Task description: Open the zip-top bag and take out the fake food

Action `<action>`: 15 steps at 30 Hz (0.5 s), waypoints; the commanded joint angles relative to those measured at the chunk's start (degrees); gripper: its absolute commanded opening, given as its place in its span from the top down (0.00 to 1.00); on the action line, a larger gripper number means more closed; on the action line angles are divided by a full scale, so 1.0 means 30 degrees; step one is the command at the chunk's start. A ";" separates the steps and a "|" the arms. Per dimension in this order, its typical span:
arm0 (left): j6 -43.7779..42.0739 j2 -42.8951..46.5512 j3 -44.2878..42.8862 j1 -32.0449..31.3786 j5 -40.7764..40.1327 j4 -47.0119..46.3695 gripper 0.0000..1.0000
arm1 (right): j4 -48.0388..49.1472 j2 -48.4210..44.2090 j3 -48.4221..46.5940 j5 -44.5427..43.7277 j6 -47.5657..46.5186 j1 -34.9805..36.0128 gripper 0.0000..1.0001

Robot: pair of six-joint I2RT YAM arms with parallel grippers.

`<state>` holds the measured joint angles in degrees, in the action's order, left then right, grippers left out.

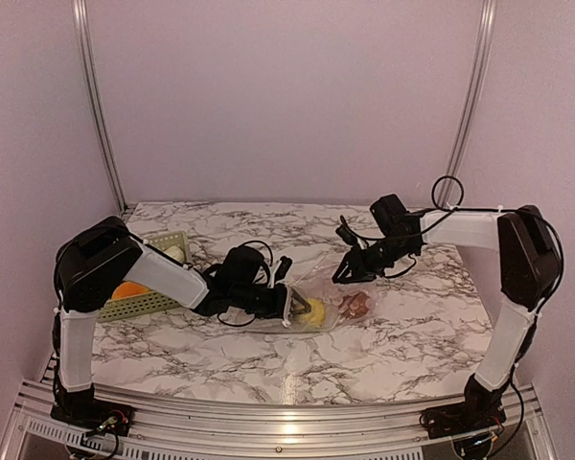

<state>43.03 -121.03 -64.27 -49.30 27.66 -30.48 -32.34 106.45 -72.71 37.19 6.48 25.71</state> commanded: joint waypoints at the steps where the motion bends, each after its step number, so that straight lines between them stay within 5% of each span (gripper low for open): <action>1: -0.0822 0.1730 0.0677 0.0277 -0.0437 0.1139 0.72 | 0.1741 -0.2151 0.0870 0.0508 0.1142 -0.1846 0.69; 15: -0.1224 0.2951 0.1313 0.0839 -0.0883 0.2502 0.73 | 0.1701 -0.2782 0.3952 -0.0249 0.0890 -0.5056 0.43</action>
<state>40.82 -113.86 -60.45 -47.31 25.58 -26.06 -28.10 98.48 -61.89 36.58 9.23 11.40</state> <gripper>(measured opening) 0.396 0.550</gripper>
